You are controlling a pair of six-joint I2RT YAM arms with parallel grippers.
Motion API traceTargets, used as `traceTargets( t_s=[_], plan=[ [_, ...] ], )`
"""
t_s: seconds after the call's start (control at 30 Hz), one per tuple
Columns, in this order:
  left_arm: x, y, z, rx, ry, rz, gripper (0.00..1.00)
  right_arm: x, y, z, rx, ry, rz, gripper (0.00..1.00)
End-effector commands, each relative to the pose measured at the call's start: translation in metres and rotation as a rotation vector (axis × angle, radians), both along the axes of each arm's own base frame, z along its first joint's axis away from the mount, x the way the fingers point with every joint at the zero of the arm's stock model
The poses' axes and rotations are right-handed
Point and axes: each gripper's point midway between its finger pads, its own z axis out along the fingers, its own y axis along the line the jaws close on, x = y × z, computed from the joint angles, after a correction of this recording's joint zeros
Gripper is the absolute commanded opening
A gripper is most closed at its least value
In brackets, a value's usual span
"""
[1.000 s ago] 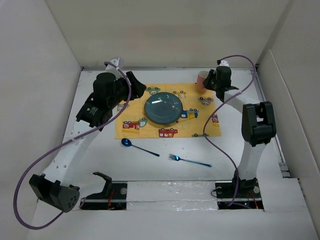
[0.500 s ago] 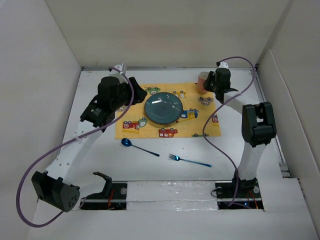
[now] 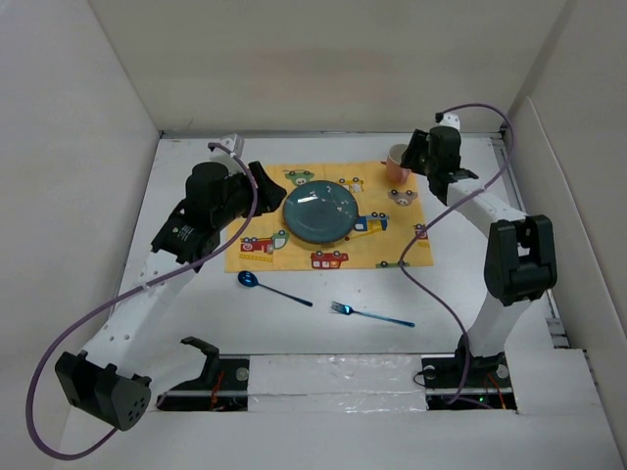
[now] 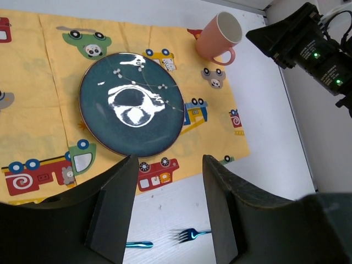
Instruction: Set the dinner table for one person
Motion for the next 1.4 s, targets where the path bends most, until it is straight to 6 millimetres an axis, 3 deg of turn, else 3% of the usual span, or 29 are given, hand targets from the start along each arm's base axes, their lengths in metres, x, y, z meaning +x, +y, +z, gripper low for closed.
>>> traceTargets(
  t_s=[0.0,0.03,0.07,0.1,0.13,0.17,0.2,0.23,0.27,0.3,0.33,0.4,0.43,0.47,0.53,0.57,0.6,0.63,0.7,0.83,0.93,0.97,1.17,1.37],
  plan=[
    [-0.005,-0.001,0.02,-0.035,-0.06,-0.011,0.47,-0.015,0.004,0.054,0.023,-0.092,-0.03,0.57],
    [-0.005,0.001,0.026,-0.031,-0.064,-0.004,0.47,-0.021,0.008,0.062,0.034,-0.099,-0.019,0.56],
    [-0.004,0.002,0.026,-0.021,-0.063,0.003,0.46,-0.031,0.012,0.085,0.06,-0.139,-0.013,0.53],
    [-0.003,0.003,0.03,-0.02,-0.066,0.009,0.44,-0.04,0.027,0.097,0.079,-0.158,0.022,0.39],
    [-0.002,0.005,0.039,-0.019,-0.077,0.02,0.41,-0.051,0.042,0.095,0.101,-0.147,0.079,0.25],
    [-0.001,0.006,0.041,-0.014,-0.08,0.025,0.29,-0.066,0.056,0.115,0.129,-0.182,0.123,0.11],
    [0.0,0.006,0.047,-0.016,-0.085,0.031,0.18,-0.077,0.071,0.115,0.14,-0.178,0.167,0.0],
    [0.001,0.01,0.058,-0.015,-0.101,0.053,0.08,-0.101,0.109,0.105,0.152,-0.142,0.278,0.0],
    [0.002,0.013,0.062,-0.011,-0.101,0.066,0.0,-0.117,0.129,0.103,0.151,-0.132,0.344,0.0],
    [0.002,0.016,0.064,0.001,-0.097,0.079,0.0,-0.137,0.146,0.1,0.145,-0.106,0.401,0.0],
    [0.004,0.021,0.08,-0.002,-0.13,0.108,0.0,-0.168,0.184,0.095,0.143,-0.088,0.507,0.0],
    [0.005,0.03,0.086,0.018,-0.129,0.154,0.0,-0.205,0.213,0.074,0.139,-0.032,0.586,0.0],
    [0.006,0.037,0.101,0.017,-0.155,0.193,0.0,-0.22,0.226,0.065,0.133,-0.004,0.627,0.0],
    [0.007,0.04,0.106,0.021,-0.161,0.209,0.03,-0.248,0.25,0.051,0.117,0.037,0.706,0.0],
    [0.005,0.05,0.123,0.022,-0.19,0.255,0.14,-0.269,0.271,0.016,0.057,0.115,0.762,0.01],
    [0.004,0.053,0.128,0.02,-0.199,0.268,0.24,-0.29,0.287,0.004,0.008,0.137,0.822,0.03],
    [0.002,0.055,0.134,0.011,-0.212,0.277,0.28,-0.297,0.296,-0.001,-0.026,0.15,0.844,0.14],
    [-0.001,0.059,0.142,0.003,-0.231,0.29,0.31,-0.299,0.303,-0.022,-0.08,0.186,0.85,0.2],
    [-0.004,0.062,0.148,-0.006,-0.245,0.297,0.37,-0.309,0.32,-0.032,-0.126,0.198,0.895,0.37],
    [-0.014,0.063,0.145,-0.005,-0.253,0.276,0.44,-0.312,0.344,-0.076,-0.215,0.26,1.007,0.52],
    [-0.016,0.065,0.141,0.013,-0.251,0.275,0.47,-0.31,0.354,-0.077,-0.282,0.238,1.026,0.53],
    [-0.018,0.067,0.143,0.021,-0.262,0.278,0.48,-0.308,0.356,-0.092,-0.316,0.268,1.027,0.53],
    [-0.025,0.082,0.17,0.037,-0.33,0.322,0.51,-0.322,0.385,-0.108,-0.423,0.254,1.102,0.54],
    [-0.035,0.091,0.188,0.035,-0.377,0.34,0.51,-0.324,0.391,-0.134,-0.458,0.283,1.083,0.54]
  ],
)
